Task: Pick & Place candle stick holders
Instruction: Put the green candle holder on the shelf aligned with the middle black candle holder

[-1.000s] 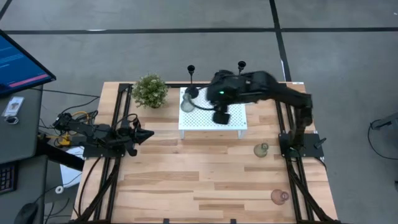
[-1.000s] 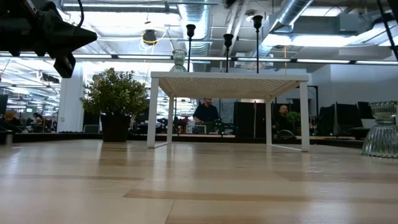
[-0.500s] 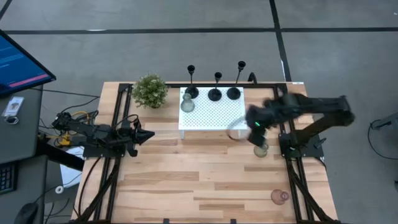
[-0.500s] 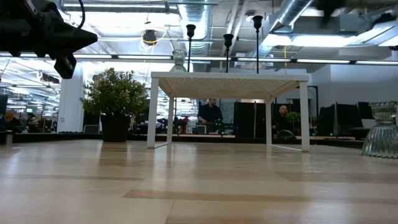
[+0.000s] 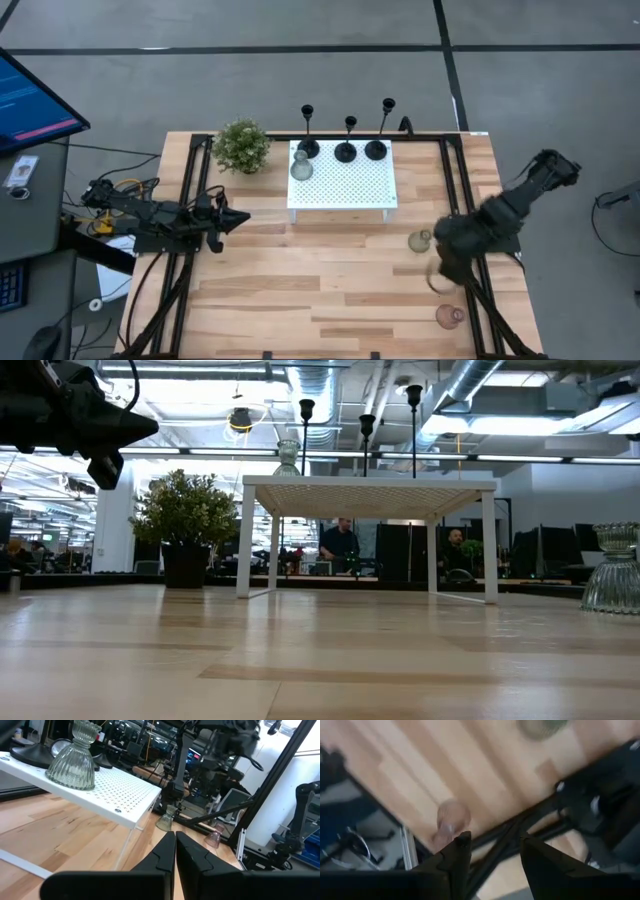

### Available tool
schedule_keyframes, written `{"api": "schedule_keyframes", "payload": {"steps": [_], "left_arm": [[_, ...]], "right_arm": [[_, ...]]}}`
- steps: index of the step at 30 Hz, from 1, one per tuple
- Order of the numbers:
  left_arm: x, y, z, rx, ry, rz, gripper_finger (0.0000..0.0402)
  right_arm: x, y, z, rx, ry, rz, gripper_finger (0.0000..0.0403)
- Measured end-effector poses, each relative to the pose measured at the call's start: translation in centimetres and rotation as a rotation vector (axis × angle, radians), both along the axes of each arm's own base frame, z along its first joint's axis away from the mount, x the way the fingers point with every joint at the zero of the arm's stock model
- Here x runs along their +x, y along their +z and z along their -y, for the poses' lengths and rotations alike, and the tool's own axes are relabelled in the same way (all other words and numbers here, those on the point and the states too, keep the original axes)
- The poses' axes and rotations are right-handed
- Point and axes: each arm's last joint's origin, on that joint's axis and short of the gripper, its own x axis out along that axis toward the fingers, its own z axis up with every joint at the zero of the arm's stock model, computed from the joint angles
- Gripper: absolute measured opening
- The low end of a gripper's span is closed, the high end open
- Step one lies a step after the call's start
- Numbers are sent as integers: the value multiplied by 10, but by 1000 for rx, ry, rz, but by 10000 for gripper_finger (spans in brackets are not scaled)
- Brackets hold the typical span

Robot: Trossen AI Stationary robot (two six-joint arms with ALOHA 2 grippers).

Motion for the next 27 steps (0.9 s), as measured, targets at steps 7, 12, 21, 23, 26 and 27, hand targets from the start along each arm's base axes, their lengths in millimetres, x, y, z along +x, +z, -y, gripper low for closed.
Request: {"api": "schedule_keyframes", "payload": {"steps": [7,12,21,23,26,27], "left_arm": [[0,0,0,-1,0,3,12],[0,0,0,-1,0,3,12],[0,0,0,-2,0,4,12],[0,0,0,-2,0,4,12],[0,0,0,-2,0,4,12],[0,0,0,-2,0,4,12]], "right_arm": [[-5,-10,-18,-169,91,47,157],[19,-21,-1,-278,199,115,157],[27,-45,23,-296,395,170,157],[23,-49,25,-291,414,196,157],[18,-56,29,-282,443,240,157],[18,-59,30,-279,444,251,157]]}}
